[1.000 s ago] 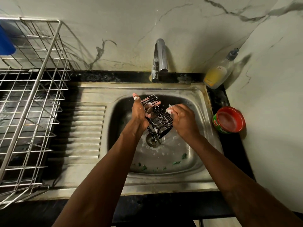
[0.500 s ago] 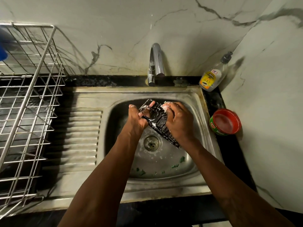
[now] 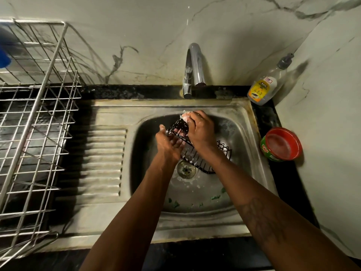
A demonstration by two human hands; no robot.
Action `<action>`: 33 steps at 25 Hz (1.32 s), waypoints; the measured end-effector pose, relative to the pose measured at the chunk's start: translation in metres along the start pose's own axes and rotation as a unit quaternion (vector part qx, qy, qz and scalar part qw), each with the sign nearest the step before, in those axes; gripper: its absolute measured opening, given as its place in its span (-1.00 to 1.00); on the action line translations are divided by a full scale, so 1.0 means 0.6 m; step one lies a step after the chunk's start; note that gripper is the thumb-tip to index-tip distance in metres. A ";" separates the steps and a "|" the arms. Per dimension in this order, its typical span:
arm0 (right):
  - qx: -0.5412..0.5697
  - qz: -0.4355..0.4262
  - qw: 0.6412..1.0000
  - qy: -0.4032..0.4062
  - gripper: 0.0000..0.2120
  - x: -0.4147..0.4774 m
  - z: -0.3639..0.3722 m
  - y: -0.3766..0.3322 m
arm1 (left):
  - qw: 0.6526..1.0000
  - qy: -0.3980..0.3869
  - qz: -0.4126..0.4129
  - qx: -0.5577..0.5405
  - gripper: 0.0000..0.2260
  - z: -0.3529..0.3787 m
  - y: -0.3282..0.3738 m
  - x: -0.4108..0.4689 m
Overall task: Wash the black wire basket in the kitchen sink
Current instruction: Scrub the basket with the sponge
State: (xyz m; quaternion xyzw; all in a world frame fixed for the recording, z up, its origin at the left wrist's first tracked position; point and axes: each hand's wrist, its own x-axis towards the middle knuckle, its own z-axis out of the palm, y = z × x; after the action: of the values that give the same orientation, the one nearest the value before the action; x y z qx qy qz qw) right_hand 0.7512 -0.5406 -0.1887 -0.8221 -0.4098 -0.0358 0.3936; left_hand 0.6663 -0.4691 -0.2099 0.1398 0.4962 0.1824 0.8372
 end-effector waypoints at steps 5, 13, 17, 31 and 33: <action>-0.040 -0.031 0.987 -0.153 -0.77 -0.056 0.049 0.016 | 0.998 0.059 0.009 -0.005 -0.61 -0.020 -0.014 0.009; -0.038 0.062 0.979 -0.193 -0.77 -0.037 0.066 0.050 | 0.988 0.075 0.018 0.130 -0.64 -0.020 -0.028 0.027; -0.045 0.009 0.963 -0.267 -0.76 -0.027 0.078 0.035 | 0.992 0.007 -0.065 0.112 -0.65 -0.031 -0.018 0.042; -0.111 0.028 0.977 -0.177 -0.75 -0.070 0.001 0.109 | 0.993 0.021 -0.049 0.102 -0.58 -0.021 -0.036 0.056; -0.108 -0.001 0.972 -0.209 -0.73 -0.096 -0.002 0.091 | 0.996 0.030 -0.033 0.080 -0.60 -0.016 -0.040 0.053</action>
State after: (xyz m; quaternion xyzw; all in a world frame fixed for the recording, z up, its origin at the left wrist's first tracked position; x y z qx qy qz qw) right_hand 0.7519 -0.5982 -0.2435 -0.8487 -0.4774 0.0920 0.2080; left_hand 0.6756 -0.4762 -0.2493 0.1848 0.5385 0.1186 0.8135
